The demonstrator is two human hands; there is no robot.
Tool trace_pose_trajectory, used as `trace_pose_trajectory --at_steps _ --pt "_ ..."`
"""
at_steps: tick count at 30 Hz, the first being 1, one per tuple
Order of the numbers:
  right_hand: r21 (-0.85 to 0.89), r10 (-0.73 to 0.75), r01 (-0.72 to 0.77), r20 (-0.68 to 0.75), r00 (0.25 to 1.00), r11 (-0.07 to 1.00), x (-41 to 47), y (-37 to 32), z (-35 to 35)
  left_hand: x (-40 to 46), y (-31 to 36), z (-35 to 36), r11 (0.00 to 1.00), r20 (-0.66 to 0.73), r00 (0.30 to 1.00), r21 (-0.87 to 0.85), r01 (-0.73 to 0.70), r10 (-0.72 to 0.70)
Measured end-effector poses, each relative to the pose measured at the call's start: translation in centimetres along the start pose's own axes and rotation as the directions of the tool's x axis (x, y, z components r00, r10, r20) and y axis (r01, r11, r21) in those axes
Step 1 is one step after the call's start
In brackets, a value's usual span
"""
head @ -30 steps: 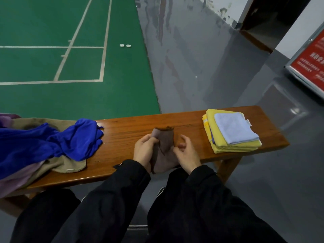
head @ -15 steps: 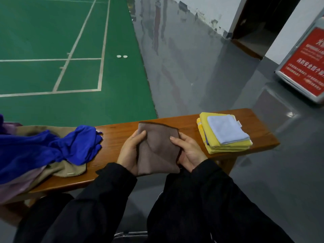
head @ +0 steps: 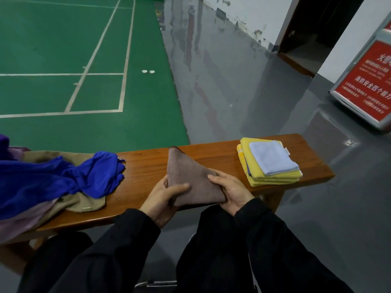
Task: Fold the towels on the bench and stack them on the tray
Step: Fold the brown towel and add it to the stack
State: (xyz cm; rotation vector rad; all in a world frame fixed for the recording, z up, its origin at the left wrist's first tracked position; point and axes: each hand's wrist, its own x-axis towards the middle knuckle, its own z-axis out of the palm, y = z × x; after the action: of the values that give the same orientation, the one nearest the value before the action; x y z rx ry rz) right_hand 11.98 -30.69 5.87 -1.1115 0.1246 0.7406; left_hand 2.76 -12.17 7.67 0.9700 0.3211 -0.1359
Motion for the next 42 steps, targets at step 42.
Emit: trace_pose_trajectory --at_steps 42 --pt "-0.894 -0.600 0.393 0.438 0.669 -0.214 2.6 -3.4 1.9 7.5 -2.0 1.3 0.661 -0.146 0.909 0.732 -0.166 0.390"
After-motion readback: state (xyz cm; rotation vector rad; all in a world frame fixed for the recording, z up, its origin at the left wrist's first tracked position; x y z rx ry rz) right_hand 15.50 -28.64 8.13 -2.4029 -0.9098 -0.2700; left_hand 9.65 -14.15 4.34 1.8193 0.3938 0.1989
